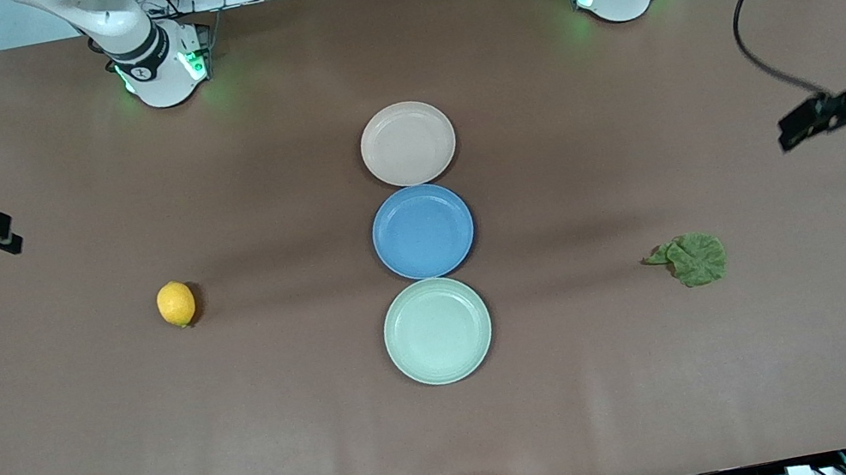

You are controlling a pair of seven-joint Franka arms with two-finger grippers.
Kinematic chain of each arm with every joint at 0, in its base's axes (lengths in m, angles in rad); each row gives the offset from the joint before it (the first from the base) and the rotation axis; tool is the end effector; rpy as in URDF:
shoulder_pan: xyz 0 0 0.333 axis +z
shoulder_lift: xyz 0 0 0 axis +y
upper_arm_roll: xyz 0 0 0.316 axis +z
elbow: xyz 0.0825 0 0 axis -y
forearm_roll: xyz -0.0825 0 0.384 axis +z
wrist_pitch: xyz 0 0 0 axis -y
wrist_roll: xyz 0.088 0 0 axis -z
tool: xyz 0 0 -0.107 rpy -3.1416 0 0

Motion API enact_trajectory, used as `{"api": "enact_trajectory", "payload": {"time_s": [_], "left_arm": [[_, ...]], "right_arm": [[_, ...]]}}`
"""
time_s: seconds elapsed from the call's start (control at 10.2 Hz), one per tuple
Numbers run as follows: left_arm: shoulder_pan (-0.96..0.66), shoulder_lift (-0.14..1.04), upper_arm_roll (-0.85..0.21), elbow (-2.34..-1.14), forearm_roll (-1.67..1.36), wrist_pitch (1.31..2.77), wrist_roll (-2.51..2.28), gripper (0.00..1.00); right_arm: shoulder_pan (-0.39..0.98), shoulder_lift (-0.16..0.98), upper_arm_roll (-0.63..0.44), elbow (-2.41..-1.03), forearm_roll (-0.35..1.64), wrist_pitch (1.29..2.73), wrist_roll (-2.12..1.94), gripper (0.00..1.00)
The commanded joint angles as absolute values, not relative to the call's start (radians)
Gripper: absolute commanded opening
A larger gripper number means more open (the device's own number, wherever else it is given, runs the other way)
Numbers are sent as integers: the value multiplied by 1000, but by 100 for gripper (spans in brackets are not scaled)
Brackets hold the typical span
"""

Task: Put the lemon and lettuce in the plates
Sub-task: 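Reach the right gripper to the lemon while the left gripper reaches the lettuce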

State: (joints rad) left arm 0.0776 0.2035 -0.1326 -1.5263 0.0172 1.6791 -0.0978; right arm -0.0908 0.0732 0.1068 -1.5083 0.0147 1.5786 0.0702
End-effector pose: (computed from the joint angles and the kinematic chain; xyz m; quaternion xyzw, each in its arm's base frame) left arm 0.6185 -0.0253 0.5361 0.9995 0.0213 -0.0248 0.0030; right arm 0.5778 0.0085 0.6135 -0.9996 0.0273 0.0017 0.0112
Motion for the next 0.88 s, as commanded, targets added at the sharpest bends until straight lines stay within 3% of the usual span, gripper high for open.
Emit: {"api": "enact_trajectory", "payload": {"time_s": [0.0,0.29,0.78], "left_arm": [[61,355,-133,-1505,64,1753,-97,100],[37,478,-135,-1500,137,1865,-120,100],[47,656,-135,-1517,20,2012,-146,100]], "right_arm": [[-100,138,109,-1541,14,1644,75,100],[-123,213,110,-1696,20,1773,80,100],[-103,395,110,-1756,55,1860,66,100]]}}
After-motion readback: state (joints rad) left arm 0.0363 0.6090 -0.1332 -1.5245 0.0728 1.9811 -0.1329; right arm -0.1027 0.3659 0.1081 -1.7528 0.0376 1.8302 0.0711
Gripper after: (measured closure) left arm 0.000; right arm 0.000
